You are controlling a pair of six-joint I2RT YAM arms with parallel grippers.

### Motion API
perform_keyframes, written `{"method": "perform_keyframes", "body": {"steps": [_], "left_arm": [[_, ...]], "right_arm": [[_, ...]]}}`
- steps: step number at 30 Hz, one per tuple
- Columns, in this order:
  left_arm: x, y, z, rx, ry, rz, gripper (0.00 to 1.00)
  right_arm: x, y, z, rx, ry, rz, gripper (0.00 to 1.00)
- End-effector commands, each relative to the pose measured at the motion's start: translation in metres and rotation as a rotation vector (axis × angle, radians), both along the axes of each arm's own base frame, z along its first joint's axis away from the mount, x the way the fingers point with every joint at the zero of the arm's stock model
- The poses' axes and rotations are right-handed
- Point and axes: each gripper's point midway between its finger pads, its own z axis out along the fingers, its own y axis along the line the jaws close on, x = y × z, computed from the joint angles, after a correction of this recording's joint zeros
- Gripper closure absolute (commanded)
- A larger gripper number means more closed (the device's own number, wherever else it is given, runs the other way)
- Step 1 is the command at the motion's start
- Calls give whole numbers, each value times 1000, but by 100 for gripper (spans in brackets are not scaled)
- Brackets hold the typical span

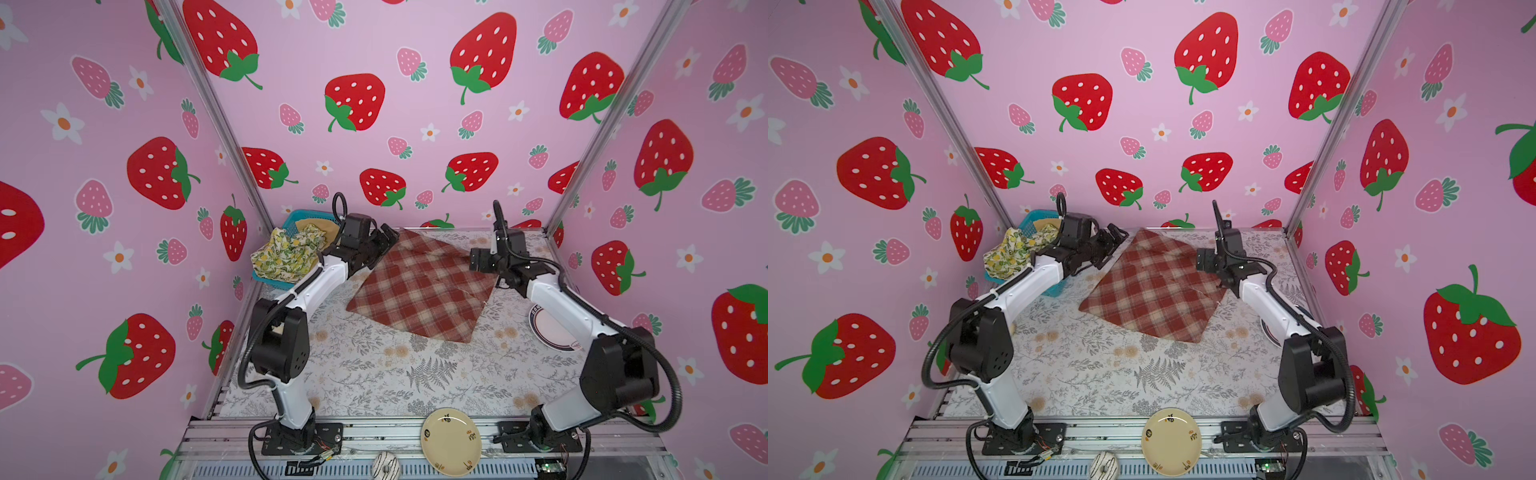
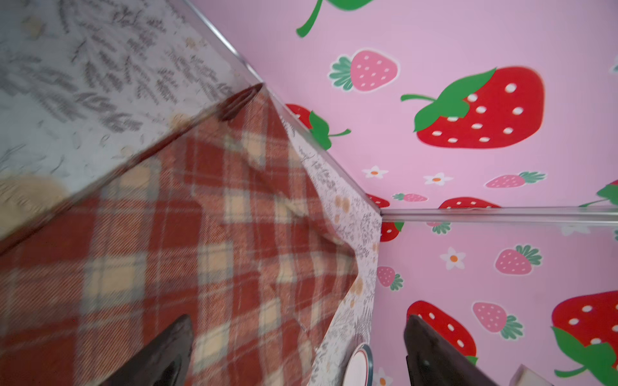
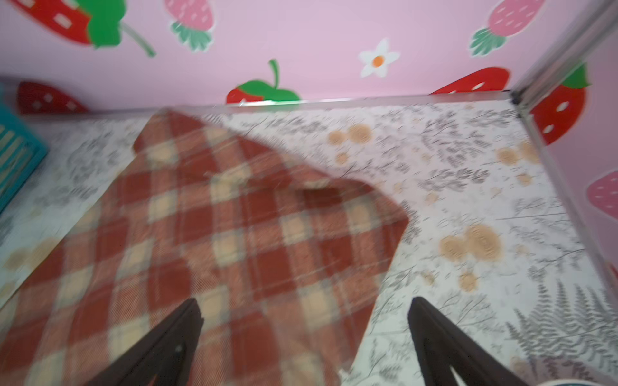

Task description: Fold and stack the skirts

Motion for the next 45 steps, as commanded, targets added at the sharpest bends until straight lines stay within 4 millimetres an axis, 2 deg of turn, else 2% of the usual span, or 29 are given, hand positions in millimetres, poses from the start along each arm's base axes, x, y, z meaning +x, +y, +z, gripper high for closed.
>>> {"method": "perform_keyframes", "body": {"steps": [1, 4, 7, 11, 17, 21, 30, 35, 40, 45], "left_arm": [[-27, 23, -10, -9, -3, 90, 1], [-57, 44, -22, 18, 8, 139, 1], [-79, 58, -34, 50, 17, 167, 1], [-88, 62, -54, 69, 38, 162, 1], [-76, 49, -85, 84, 94, 119, 1], [-67, 44, -104, 95, 128, 113, 1], [-47, 40, -144, 141, 199, 111, 1], [-36, 39, -163, 164, 237, 115, 0], [-26, 37, -175, 187, 265, 114, 0], [-18, 35, -183, 207, 277, 112, 0]], "right_arm": [[-44, 24, -34, -7, 50, 81, 0], [-82, 50, -47, 14, 65, 184, 0], [-115, 62, -64, 9, 91, 235, 0], [-140, 68, -90, 41, 133, 260, 0], [-153, 76, -131, 44, 234, 280, 0], [-157, 86, -146, 42, 264, 288, 0], [-159, 88, -176, 29, 345, 253, 1], [-178, 88, -187, -2, 385, 251, 1], [-202, 90, -184, -8, 390, 252, 1], [-223, 75, -189, -30, 403, 224, 1]]}}
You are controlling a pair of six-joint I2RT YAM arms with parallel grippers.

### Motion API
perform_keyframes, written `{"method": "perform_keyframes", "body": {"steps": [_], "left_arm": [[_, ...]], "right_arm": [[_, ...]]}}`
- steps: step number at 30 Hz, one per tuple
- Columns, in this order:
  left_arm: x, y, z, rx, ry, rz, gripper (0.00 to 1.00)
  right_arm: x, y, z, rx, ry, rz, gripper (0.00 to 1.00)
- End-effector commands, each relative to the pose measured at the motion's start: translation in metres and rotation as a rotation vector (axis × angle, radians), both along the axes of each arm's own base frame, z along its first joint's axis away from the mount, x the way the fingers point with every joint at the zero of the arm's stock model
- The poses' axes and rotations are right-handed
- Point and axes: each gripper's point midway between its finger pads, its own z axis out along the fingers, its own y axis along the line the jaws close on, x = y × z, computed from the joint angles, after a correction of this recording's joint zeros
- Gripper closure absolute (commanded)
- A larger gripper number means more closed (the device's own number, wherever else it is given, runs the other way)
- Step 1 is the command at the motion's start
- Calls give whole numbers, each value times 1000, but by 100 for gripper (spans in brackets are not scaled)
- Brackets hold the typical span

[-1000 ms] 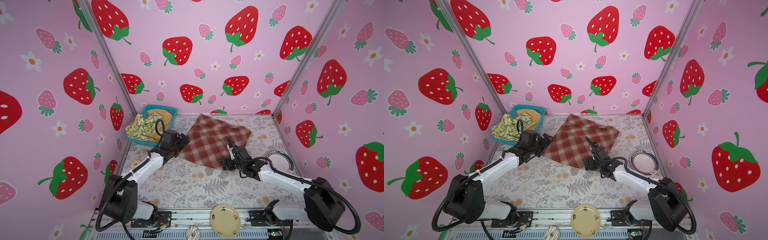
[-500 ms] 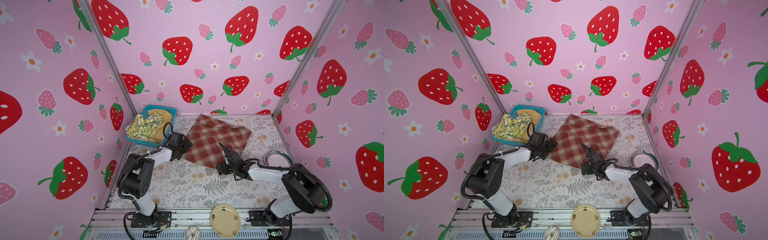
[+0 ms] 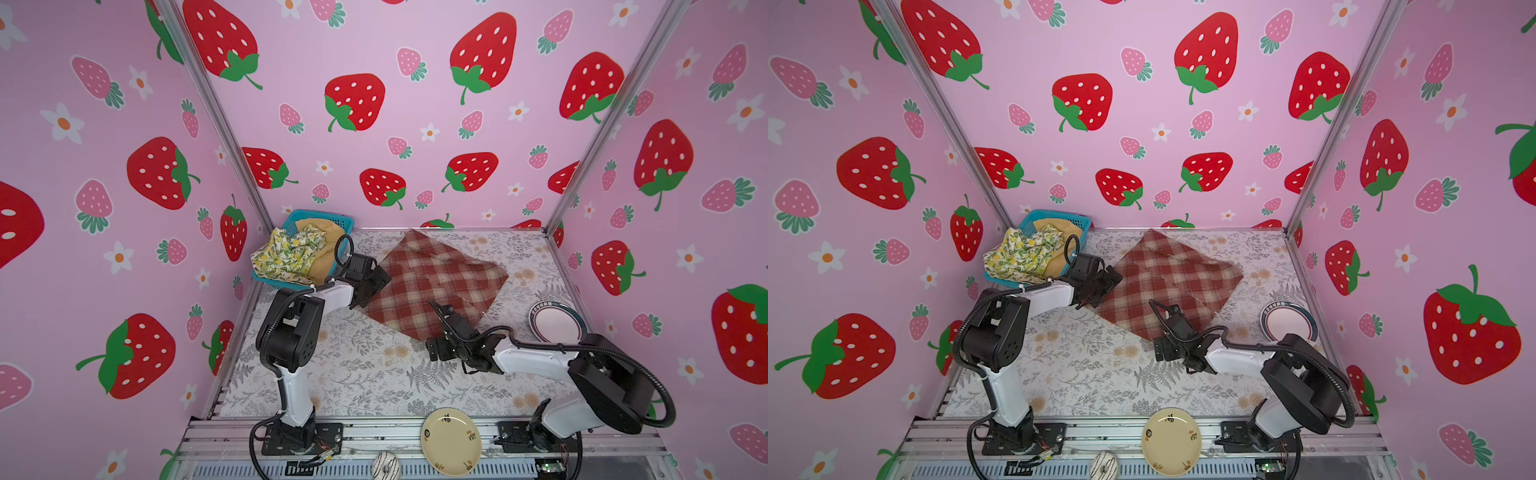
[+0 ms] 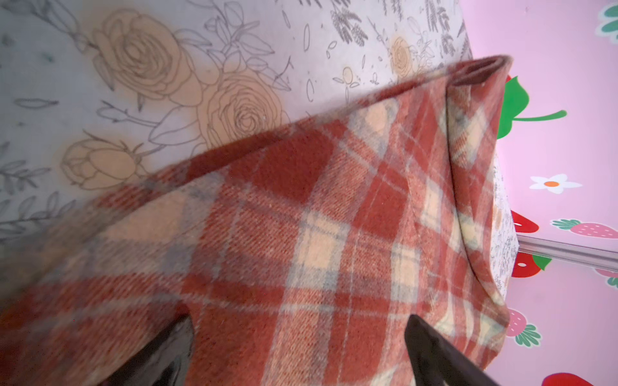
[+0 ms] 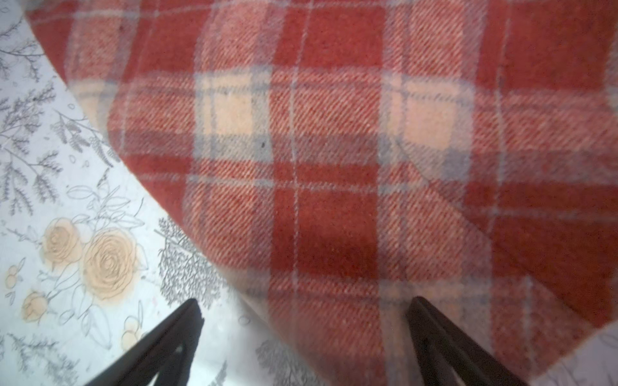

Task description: Fold and stack the skirts

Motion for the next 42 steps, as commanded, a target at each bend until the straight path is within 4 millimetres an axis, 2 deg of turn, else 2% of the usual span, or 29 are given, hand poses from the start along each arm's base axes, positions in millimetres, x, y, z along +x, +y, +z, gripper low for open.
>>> {"method": "perform_keyframes", "body": {"steps": [1, 6, 11, 15, 19, 22, 25, 30, 35, 42], "left_arm": [[-1, 5, -21, 61, 61, 1, 0], [8, 0, -26, 70, 78, -6, 0], [24, -12, -15, 73, 53, -29, 0], [37, -19, 8, 79, 21, -61, 0], [43, -25, 42, 62, -39, -92, 0], [39, -28, 64, 44, -64, -118, 0], [29, -24, 80, 34, -92, -117, 0], [8, -18, 92, -17, -110, -126, 0], [-6, -11, 94, -24, -119, -117, 1], [-12, -5, 92, -27, -111, -108, 0]], "right_arm": [[-27, -33, -25, -87, 92, -64, 1], [-42, -54, -34, -112, 107, -91, 1], [-38, -58, -17, -153, 51, -98, 0], [-32, -54, 4, -195, 0, -84, 1], [-31, -30, 33, -177, -91, -3, 1], [-34, -19, 41, -209, -119, 67, 5], [-40, -22, 37, -306, -126, 102, 8], [-49, -28, 21, -412, -111, 142, 13], [-53, -26, 12, -394, -97, 153, 13], [-50, -22, -1, -403, -76, 174, 13]]}}
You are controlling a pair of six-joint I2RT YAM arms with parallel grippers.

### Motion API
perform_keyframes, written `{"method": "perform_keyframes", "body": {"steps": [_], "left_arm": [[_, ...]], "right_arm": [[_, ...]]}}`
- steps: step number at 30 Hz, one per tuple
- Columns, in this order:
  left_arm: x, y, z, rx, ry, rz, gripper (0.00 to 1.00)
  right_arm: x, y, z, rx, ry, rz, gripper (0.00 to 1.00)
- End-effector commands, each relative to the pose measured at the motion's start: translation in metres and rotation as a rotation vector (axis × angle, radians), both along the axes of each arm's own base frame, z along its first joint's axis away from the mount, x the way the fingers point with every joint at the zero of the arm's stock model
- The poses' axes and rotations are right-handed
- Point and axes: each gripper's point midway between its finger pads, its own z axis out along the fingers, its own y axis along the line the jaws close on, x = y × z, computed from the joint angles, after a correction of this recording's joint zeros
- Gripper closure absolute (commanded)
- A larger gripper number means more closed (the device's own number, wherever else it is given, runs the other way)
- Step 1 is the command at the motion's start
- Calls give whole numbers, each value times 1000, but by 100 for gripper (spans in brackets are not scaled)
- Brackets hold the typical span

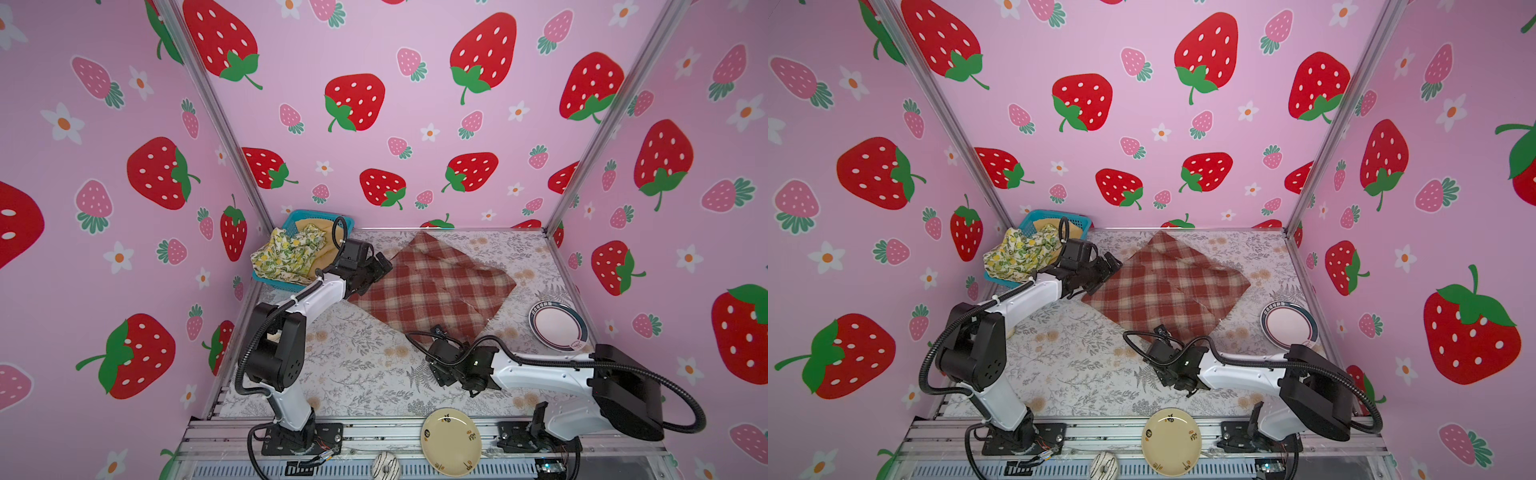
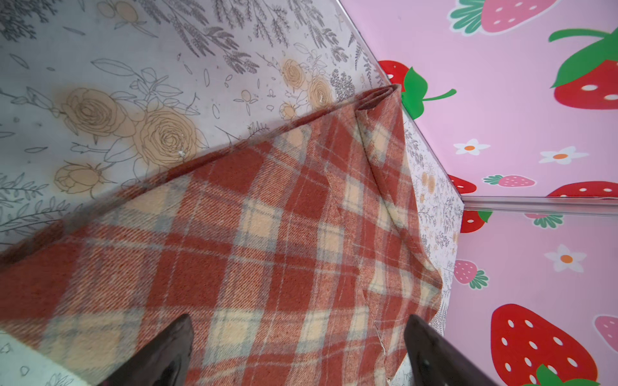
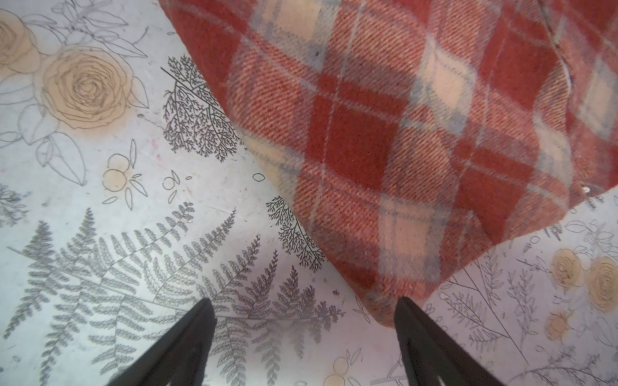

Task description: Fold and stack the skirts

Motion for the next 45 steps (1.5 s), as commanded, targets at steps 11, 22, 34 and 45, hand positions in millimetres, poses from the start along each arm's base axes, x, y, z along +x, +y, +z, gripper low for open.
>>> {"method": "perform_keyframes", "body": {"steps": [11, 22, 34, 45], "left_arm": [[-2, 11, 6, -19, -10, 21, 0], [-1, 16, 2, -43, 8, 32, 0], [-2, 19, 2, -52, 15, 37, 0], [-3, 19, 5, -54, 7, 36, 0]], "right_arm": [[14, -12, -31, 5, 81, -36, 15], [14, -28, -50, -8, 167, -58, 24], [20, -26, -19, 64, 98, -75, 21], [7, -14, 0, 117, 127, -27, 20]]}}
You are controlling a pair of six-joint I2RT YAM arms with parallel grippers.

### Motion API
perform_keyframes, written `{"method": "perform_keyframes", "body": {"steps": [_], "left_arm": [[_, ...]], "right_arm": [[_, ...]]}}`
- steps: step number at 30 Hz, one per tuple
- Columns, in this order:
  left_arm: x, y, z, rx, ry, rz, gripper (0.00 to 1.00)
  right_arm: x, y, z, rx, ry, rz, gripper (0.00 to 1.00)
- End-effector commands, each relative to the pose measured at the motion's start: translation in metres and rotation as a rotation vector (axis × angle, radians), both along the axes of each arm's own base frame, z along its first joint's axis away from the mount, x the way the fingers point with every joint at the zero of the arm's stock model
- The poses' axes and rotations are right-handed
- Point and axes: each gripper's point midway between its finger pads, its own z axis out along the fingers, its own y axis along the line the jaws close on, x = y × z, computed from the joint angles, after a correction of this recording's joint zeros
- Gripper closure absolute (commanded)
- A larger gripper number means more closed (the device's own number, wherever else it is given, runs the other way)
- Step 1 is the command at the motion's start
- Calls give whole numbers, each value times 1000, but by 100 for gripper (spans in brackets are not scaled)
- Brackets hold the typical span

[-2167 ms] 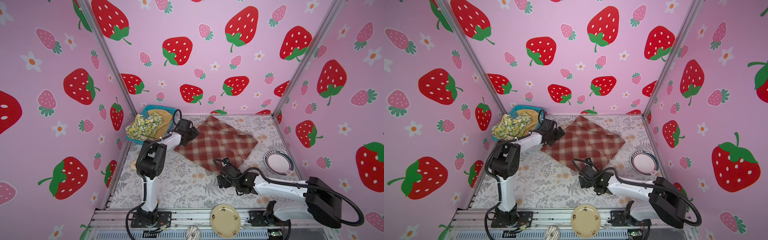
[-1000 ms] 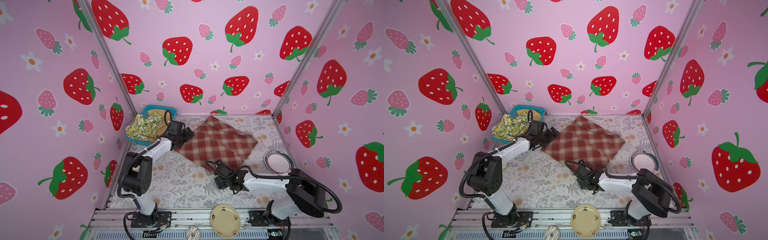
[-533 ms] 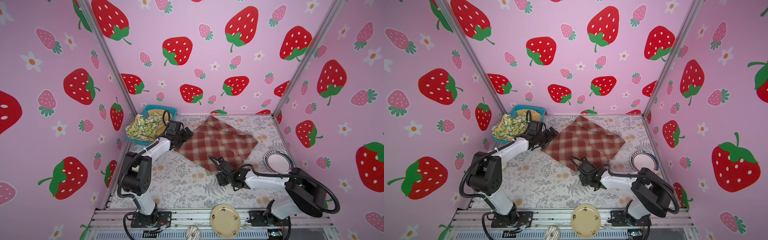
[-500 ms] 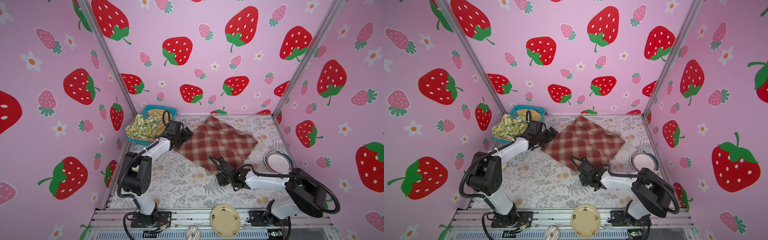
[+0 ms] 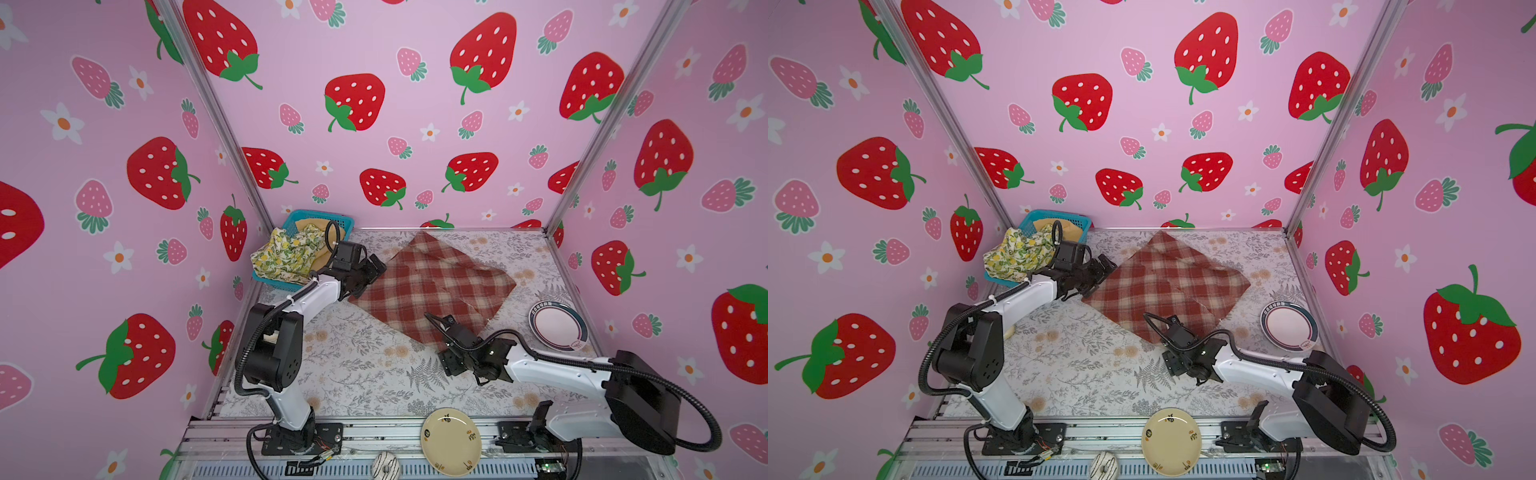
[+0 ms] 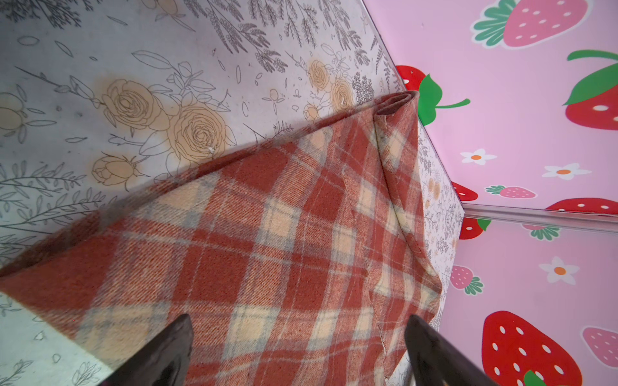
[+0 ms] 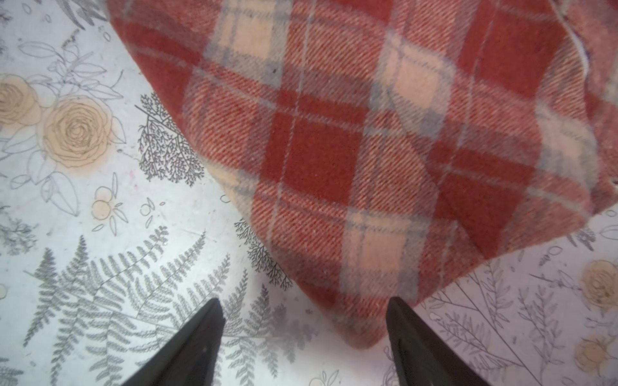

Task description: Fold and stack the skirts

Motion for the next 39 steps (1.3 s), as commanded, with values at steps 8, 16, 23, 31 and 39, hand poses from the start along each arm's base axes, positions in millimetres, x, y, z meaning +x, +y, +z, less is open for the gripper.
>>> {"method": "perform_keyframes", "body": {"steps": [8, 16, 23, 31, 39], "left_arm": [[-1, 1, 11, -23, -25, 5, 0], [-2, 2, 8, -19, -20, 2, 0], [0, 5, 6, -27, -16, 7, 0], [1, 3, 5, -44, -13, 3, 1], [-4, 5, 18, -34, -32, -12, 1]], "right_arm": [[-16, 2, -22, -16, 90, 9, 21], [-15, -6, -47, -70, 134, -13, 22], [-14, -18, -55, -90, 154, -47, 40], [-20, -27, -62, -102, 176, -52, 71], [-31, -6, -37, 9, 232, 34, 89]]}}
